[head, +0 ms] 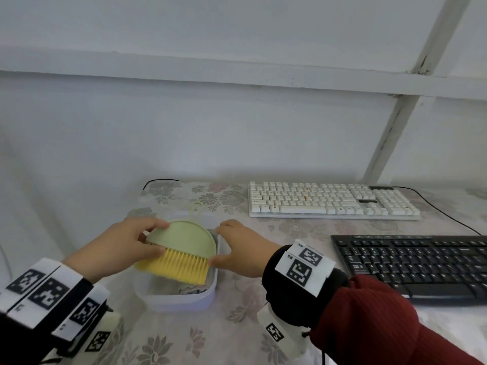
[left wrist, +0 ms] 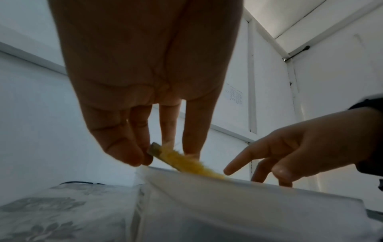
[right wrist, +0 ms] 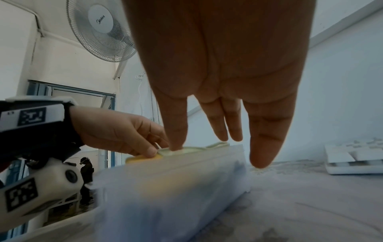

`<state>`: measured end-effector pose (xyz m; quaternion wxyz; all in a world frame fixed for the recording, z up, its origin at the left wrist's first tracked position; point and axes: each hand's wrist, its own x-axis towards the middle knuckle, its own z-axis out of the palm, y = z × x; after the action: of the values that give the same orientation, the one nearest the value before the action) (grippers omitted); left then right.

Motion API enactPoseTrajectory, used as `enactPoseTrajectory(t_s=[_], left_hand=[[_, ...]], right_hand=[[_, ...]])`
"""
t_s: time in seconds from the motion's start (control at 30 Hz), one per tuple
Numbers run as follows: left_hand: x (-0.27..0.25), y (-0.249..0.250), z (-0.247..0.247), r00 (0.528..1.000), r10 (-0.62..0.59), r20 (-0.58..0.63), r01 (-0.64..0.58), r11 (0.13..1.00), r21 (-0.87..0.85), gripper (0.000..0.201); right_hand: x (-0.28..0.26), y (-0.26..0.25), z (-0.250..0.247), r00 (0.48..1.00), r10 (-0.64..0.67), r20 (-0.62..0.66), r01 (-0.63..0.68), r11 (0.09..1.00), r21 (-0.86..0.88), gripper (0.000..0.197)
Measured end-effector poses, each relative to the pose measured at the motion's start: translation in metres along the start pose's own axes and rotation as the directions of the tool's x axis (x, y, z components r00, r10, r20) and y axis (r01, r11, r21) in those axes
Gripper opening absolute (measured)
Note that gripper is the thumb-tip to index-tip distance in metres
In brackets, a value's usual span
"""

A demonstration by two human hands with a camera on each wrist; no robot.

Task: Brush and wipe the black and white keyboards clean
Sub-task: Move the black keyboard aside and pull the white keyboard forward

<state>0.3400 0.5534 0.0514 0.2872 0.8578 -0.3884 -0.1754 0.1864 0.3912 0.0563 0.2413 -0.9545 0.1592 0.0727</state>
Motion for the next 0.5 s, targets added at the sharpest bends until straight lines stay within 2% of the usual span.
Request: enactPoseTrajectory(t_s=[0.2, 0.37, 0.5], left_hand=[[-0.011, 0.018, -0.002, 0.997, 0.058, -0.042, -0.049, 0.983, 0.179, 0.044], [-0.021, 0.064, 0.016, 0.994, 0.101, -0.029, -0.1, 0.994, 0.035, 0.033], [-0.025, 0.116, 0.05, 0.992, 0.126, 0.02, -0.125, 0.991, -0.048, 0.048]], right_hand=[[-0.041, 0.034, -0.022, 0.998, 0.059, -0.032, -0.06, 0.997, -0.04, 0.068], [-0.094, 0.095, -0.051, 0.978, 0.177, -0.107, -0.175, 0.984, 0.027, 0.072], [-0.149, 0.155, -0.072, 0.929, 0.32, -0.183, -0.293, 0.942, 0.163, 0.069]])
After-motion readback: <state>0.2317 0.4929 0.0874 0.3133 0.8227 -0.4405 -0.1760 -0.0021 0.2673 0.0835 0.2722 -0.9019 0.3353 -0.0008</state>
